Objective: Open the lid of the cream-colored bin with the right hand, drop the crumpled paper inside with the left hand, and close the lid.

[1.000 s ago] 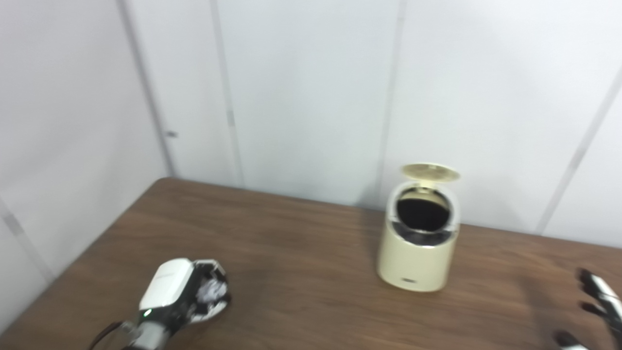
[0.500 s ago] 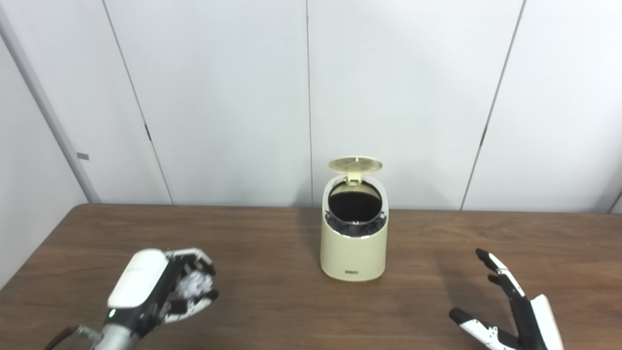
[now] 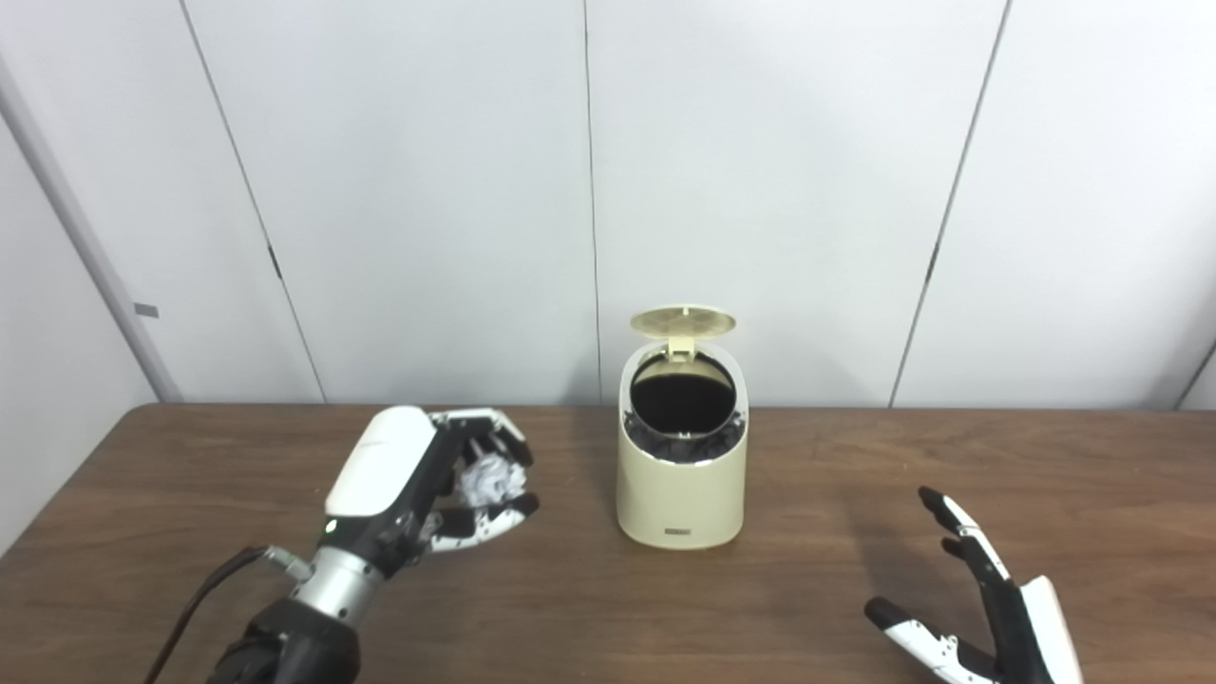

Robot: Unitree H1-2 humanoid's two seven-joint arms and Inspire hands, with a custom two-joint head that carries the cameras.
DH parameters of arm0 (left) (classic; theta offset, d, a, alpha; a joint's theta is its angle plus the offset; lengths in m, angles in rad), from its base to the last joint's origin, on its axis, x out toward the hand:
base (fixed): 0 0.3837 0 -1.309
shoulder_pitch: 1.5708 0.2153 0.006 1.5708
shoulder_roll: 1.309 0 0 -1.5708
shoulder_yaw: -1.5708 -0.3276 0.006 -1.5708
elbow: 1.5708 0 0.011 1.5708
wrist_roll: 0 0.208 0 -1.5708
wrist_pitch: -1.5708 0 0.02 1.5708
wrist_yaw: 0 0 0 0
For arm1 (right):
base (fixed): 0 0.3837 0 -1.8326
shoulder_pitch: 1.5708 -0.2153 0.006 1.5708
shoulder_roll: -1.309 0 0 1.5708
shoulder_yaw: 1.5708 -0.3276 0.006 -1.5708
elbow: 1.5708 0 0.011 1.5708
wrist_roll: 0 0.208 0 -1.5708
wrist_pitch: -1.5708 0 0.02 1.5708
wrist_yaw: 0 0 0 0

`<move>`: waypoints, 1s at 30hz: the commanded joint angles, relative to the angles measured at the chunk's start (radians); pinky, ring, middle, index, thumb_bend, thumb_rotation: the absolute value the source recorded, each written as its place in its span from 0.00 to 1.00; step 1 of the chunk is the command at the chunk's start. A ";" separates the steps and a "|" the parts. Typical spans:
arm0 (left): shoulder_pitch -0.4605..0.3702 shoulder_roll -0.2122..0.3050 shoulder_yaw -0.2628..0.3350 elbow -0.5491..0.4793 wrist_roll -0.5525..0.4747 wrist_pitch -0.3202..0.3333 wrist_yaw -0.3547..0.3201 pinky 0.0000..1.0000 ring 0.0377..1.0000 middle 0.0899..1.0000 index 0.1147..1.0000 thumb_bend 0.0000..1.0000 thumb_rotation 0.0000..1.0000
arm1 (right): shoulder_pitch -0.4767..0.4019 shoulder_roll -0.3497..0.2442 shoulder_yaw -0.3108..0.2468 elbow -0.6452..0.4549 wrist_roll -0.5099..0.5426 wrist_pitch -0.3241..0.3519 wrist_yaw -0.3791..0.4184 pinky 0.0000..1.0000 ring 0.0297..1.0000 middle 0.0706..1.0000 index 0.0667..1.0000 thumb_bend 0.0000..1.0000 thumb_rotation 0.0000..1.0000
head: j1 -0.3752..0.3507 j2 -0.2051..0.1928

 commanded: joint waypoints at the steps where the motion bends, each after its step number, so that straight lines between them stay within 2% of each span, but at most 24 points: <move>1: -0.049 -0.002 -0.003 -0.019 0.015 -0.010 0.008 0.20 0.37 0.42 0.46 0.50 0.00 | -0.003 0.028 0.021 0.004 -0.005 -0.027 -0.021 0.84 0.89 0.88 0.88 0.77 0.75 | -0.008 0.001; 9: -0.107 -0.046 -0.034 0.006 0.035 -0.013 -0.003 0.20 0.37 0.42 0.46 0.50 0.00 | -0.005 0.037 0.034 0.019 -0.019 -0.025 -0.037 0.82 0.88 0.88 0.87 0.80 0.75 | -0.045 -0.012; 14: -0.136 -0.064 -0.051 0.038 0.057 -0.032 0.010 0.20 0.37 0.42 0.46 0.50 0.00 | -0.009 0.043 0.042 0.045 -0.021 -0.047 -0.060 0.82 0.87 0.86 0.85 0.81 0.73 | -0.067 -0.028; 19: -0.166 -0.076 -0.067 0.086 0.070 -0.080 0.037 0.20 0.36 0.42 0.46 0.50 0.00 | -0.006 0.050 0.053 0.053 -0.018 -0.036 -0.068 0.83 0.88 0.88 0.85 0.83 0.74 | -0.086 -0.046; 26: -0.208 -0.094 -0.090 0.156 0.095 -0.140 0.078 0.20 0.36 0.43 0.46 0.50 0.00 | -0.008 0.056 0.063 0.075 -0.013 -0.058 -0.089 0.83 0.89 0.88 0.86 0.87 0.75 | -0.103 -0.063; 30: -0.234 -0.114 -0.100 0.205 0.096 -0.153 0.095 0.21 0.37 0.43 0.46 0.50 0.00 | -0.011 0.058 0.068 0.087 -0.003 -0.061 -0.095 0.83 0.89 0.89 0.86 0.87 0.74 | -0.112 -0.072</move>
